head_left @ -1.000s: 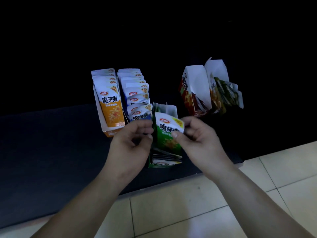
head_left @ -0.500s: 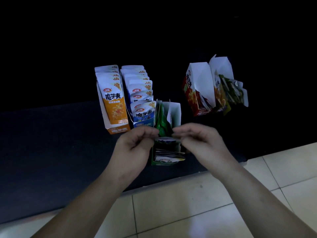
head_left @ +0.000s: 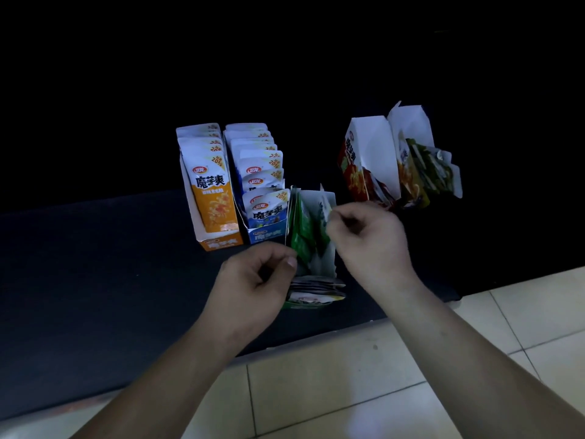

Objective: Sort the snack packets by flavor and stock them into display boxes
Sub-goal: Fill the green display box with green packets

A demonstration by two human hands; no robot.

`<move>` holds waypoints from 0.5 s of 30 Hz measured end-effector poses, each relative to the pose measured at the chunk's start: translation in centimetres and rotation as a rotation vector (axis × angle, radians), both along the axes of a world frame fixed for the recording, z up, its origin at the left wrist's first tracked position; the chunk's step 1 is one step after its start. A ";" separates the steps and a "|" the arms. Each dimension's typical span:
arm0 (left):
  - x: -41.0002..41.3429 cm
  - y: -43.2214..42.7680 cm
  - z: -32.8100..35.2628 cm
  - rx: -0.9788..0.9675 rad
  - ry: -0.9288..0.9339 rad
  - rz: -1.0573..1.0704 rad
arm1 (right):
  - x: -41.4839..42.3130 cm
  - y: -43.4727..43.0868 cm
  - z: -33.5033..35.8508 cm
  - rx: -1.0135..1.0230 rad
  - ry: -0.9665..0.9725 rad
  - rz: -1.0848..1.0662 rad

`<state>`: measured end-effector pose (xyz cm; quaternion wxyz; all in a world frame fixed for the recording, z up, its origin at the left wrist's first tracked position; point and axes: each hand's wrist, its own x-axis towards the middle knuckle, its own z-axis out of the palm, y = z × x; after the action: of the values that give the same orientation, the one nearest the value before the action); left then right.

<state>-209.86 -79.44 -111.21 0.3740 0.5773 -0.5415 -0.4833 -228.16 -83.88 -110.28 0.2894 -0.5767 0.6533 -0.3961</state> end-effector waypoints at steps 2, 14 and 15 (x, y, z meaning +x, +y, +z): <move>0.0 -0.1 0.1 0.000 0.028 0.037 | -0.6 1.1 0.7 -0.104 -0.050 -0.058; -0.8 -0.9 0.6 0.007 0.030 0.069 | -1.4 2.9 4.2 -0.325 -0.203 -0.099; -0.9 -0.9 0.7 0.004 0.029 0.080 | -1.7 2.8 4.3 -0.338 -0.183 -0.100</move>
<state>-210.73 -80.31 -110.54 0.3997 0.5921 -0.5115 -0.4775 -229.85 -81.08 -105.98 0.2267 -0.5455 0.5762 -0.5648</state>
